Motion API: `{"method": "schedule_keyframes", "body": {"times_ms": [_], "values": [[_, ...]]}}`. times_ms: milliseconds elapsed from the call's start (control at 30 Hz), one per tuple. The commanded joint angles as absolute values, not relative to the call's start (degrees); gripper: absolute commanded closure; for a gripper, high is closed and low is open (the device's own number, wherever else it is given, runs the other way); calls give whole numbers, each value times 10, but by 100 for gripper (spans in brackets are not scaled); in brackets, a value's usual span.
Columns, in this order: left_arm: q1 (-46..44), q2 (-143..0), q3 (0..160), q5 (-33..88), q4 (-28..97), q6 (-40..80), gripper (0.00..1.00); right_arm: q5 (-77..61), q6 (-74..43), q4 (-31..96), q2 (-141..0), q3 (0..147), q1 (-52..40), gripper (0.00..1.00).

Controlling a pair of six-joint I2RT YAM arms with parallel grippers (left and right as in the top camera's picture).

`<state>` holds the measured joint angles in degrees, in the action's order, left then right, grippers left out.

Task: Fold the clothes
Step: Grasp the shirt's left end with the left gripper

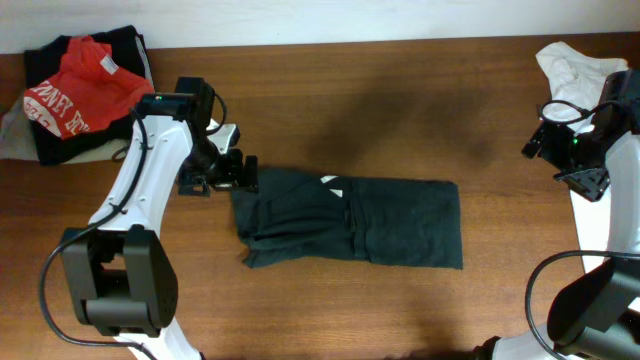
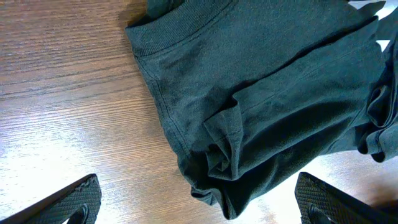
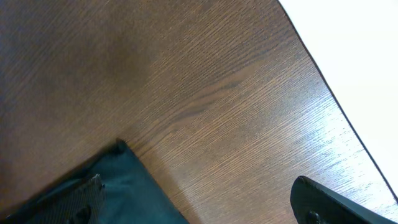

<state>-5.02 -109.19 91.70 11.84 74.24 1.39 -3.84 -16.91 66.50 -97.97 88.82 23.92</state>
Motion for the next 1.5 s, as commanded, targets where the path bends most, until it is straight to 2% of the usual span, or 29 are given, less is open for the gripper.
{"method": "schedule_keyframes", "body": {"times_ms": [0, 100, 167, 433, 600, 733, 900, 1067, 1200, 1267, 1300, 1333, 1367, 1467], "values": [[-12, -1096, 912, 128, 749, 22, 1, -27, -168, 667, -978, 891, 241, 1], [54, -1096, 903, 187, 755, -1, 1, -27, -168, 667, -978, 891, 241, 1], [74, -1096, 880, 284, 745, -62, 1, -27, -168, 667, -978, 891, 241, 1], [73, -1096, 716, 326, 647, -61, 1, -27, -168, 667, -978, 891, 241, 1], [72, -1096, 678, 328, 594, -32, 1, -27, -168, 667, -978, 891, 241, 1], [48, -1096, 646, 344, 545, -11, 1, -27, -168, 667, -978, 891, 241, 1], [-25, -1097, 629, 347, 472, 52, 1, -27, -168, 667, -978, 891, 241, 1], [-49, -1097, 629, 347, 433, 69, 2, -27, -168, 667, -978, 891, 241, 1], [-52, -1097, 629, 345, 422, 69, 44, -27, -168, 667, -978, 891, 241, 1], [-52, -1097, 629, 320, 420, 69, 79, -27, -168, 667, -978, 891, 241, 1], [-52, -1097, 629, 300, 420, 69, 90, -27, -168, 667, -978, 891, 241, 1], [-52, -1097, 629, 287, 420, 69, 97, -27, -168, 667, -978, 891, 241, 1], [-51, -1097, 629, 274, 420, 72, 99, -27, -168, 667, -978, 891, 241, 1], [-24, -1097, 635, 230, 433, 75, 99, -27, -168, 667, -978, 891, 241, 1]]}}
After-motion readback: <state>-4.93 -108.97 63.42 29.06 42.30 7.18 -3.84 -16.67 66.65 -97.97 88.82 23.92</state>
